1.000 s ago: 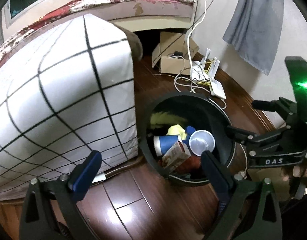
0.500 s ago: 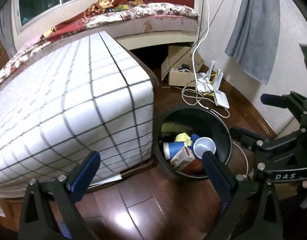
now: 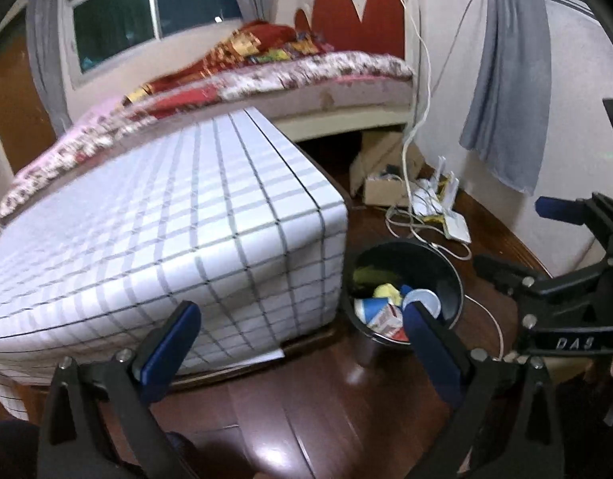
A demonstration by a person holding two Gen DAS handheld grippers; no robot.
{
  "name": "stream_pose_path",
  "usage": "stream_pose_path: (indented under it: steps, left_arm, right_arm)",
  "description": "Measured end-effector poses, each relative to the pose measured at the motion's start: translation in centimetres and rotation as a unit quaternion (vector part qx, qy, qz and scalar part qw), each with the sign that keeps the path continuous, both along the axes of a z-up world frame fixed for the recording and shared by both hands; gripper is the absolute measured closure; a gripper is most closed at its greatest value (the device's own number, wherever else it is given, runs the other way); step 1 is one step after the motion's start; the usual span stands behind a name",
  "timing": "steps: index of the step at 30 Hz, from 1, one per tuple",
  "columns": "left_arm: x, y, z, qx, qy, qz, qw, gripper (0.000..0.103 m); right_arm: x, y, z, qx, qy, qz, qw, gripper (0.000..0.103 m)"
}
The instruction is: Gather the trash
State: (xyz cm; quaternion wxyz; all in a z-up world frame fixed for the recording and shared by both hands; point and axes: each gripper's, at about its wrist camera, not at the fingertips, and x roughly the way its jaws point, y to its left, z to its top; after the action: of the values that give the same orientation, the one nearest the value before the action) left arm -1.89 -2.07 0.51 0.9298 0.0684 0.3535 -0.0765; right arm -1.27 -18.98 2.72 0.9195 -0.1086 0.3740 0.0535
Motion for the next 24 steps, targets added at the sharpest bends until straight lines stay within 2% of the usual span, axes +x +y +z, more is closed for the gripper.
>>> stream_pose_path:
  steps: [4,9,13,24]
  left_arm:
    - [-1.6,1.3,1.7,-0.003,-0.024,0.015,0.9996,0.001]
    - [-2.6,1.2,1.9,-0.008,-0.039,0.01,0.9992,0.001]
    - [-2.3,0.1,1.0,-0.002,-0.025,0.006,0.9997,0.001]
    - [-2.1,-0.7,1.2,-0.005,-0.034,-0.002,0.9994,0.001]
  right_arm:
    - [-1.9,-0.6,1.6,0.023,-0.022,-0.014,0.999,0.001]
    - [-3.7,-1.2,1.9,0.041,-0.042,-0.029,0.998,0.001]
    - [-3.2,-1.8,1.3,0.034,-0.04,-0.04,0.998,0.001]
    - [-3.4,-3.1,0.9,0.048,-0.034,-0.049,0.997,0.001]
